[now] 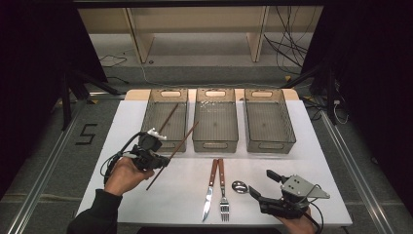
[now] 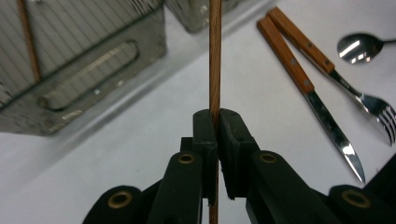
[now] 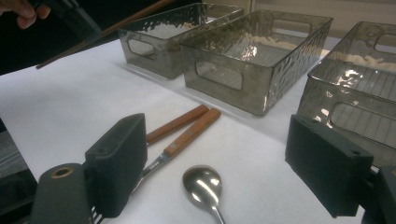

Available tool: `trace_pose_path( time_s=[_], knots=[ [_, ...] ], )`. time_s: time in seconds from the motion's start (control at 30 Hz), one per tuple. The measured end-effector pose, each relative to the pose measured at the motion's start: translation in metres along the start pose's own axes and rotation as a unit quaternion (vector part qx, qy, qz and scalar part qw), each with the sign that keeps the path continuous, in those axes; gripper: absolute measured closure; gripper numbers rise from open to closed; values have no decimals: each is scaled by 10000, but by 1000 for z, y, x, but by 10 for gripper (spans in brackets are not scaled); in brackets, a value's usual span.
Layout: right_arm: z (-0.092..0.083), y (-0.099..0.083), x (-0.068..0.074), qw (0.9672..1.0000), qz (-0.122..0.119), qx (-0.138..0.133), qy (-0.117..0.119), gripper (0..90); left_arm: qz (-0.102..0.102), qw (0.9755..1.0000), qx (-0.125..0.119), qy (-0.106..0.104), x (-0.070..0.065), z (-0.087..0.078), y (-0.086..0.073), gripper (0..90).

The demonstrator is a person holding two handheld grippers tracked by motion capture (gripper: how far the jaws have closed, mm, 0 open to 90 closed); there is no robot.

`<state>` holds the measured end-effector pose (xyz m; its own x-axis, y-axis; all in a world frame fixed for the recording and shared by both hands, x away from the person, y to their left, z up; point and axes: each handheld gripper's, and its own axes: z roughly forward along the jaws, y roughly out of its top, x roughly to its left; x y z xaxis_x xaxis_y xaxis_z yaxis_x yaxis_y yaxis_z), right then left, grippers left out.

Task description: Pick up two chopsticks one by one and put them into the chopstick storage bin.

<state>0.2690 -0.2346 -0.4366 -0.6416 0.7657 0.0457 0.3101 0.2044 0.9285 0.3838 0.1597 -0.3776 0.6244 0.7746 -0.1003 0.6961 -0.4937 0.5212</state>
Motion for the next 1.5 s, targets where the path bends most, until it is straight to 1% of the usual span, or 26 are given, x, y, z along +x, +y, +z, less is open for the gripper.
trace_pose_path(
  time_s=[0.1, 0.23, 0.4, 0.47, 0.53, 0.63, 0.7, 0.73, 0.77, 0.8, 0.87, 0.93, 1.03, 1.17, 1.4, 1.5],
  knots=[
    [0, 0, 0, 10000, 1, 16, -4, 215, -120, 9997, -221, 61, 9, -4, 7, 852],
    [0, 0, -1, 10000, 14, 11, -2, 215, -213, 9991, -353, 135, 21, -7, 19, 852],
    [0, 0, -1, 10000, 18, 6, 5, 215, -307, 9985, -400, 224, 36, -7, 31, 852],
    [0, 0, -1, 10000, 23, -1, 12, 215, -329, 9985, -359, 246, 40, -6, 36, 852],
    [0, 0, -1, 10000, 23, 7, 13, 215, -334, 9983, -381, 292, 44, -5, 41, 852],
    [0, 0, -1, 10000, 26, 6, 12, 215, -366, 9981, -383, 306, 51, -6, 50, 852],
    [0, 0, -1, 10000, 27, 6, 9, 215, -371, 9978, -439, 333, 55, -8, 57, 852],
    [0, 0, -1, 10000, 29, 5, 9, 215, -391, 9973, -513, 337, 57, -8, 60, 852],
    [0, 0, -2, 10000, 29, 0, 13, 215, -412, 9970, -577, 317, 59, -8, 63, 852],
    [0, 0, -2, 10000, 31, 5, 10, 215, -389, 9970, -588, 305, 62, -9, 66, 852],
    [0, 0, -2, 10000, 26, 3, 9, 215, -454, 9961, -686, 316, 68, -7, 72, 852],
    [0, 0, -2, 10000, 35, 2, 13, 215, -526, 9954, -734, 307, 75, -6, 76, 851],
    [0, 0, -2, 10000, 37, -9, 18, 215, -592, 9943, -797, 393, 82, -3, 81, 851],
    [0, -1, -2, 10000, 40, 0, 23, 215, -655, 9935, -809, 456, 91, 0, 86, 851],
    [0, 0, -2, 10000, 44, -8, 33, 215, -565, 9936, -739, 644, 100, 9, 94, 851],
    [-1, 0, -2, 10000, 39, -28, 58, 214, -650, 9929, -707, 703, 107, 17, 93, 851]
  ],
)
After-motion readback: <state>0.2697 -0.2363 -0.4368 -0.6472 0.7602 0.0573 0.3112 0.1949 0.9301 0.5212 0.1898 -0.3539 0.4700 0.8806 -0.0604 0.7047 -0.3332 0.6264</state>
